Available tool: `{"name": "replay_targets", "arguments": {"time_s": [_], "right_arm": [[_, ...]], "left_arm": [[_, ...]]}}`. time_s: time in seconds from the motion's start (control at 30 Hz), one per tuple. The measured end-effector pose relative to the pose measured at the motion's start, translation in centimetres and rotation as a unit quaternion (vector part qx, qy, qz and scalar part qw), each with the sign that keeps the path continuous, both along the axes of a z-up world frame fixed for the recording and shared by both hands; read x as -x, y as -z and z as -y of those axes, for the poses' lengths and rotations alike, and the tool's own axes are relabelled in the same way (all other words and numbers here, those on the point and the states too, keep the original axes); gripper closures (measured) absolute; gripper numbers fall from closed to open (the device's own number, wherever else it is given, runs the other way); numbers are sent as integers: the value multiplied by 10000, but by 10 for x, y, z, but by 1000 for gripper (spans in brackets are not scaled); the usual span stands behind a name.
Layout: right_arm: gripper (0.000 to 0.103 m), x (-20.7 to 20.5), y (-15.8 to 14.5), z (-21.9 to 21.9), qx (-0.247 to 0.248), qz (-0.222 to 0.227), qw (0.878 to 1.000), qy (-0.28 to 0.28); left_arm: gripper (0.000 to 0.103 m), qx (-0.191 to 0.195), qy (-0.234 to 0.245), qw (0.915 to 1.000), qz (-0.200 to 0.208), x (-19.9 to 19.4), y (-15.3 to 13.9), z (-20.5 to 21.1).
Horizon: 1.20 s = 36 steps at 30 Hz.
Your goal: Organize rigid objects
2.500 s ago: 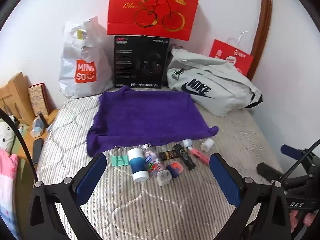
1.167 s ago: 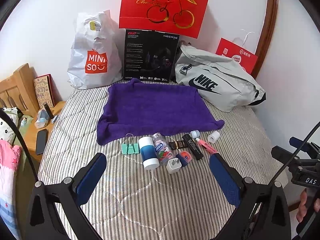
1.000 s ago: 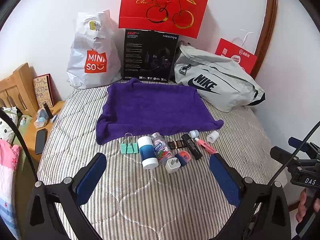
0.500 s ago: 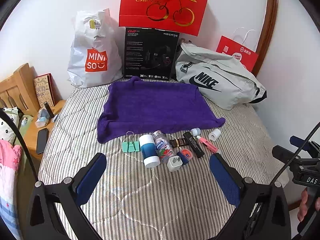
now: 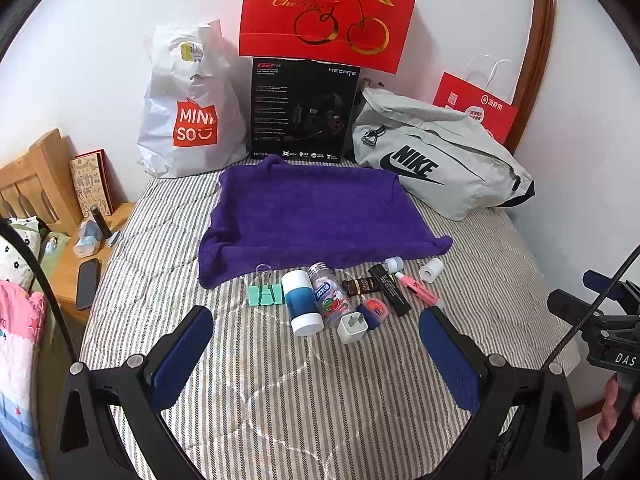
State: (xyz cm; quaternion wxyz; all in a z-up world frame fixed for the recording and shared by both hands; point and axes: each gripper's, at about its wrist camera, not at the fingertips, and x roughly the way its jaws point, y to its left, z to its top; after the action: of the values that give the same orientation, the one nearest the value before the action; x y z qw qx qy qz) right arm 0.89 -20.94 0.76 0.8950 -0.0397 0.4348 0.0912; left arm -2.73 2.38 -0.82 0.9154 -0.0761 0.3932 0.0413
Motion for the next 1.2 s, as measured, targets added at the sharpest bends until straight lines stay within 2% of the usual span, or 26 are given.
{"name": "replay_targets", "arguments": {"time_s": [0.77,0.97,1.2], "right_arm": [[0,2,-1,-2,-65,-1,10000,-33],[0,-6,3,2,-160,-35,9998,-59],[0,-14,11,3,-114,-8,9999,-87]], "left_arm": [[0,-12,-50,10000,6,1,0,-3],[0,-12,-100,9999,-63,-7,9,-6],[0,-229,-239,9993,-166,-21,29,-14]]}}
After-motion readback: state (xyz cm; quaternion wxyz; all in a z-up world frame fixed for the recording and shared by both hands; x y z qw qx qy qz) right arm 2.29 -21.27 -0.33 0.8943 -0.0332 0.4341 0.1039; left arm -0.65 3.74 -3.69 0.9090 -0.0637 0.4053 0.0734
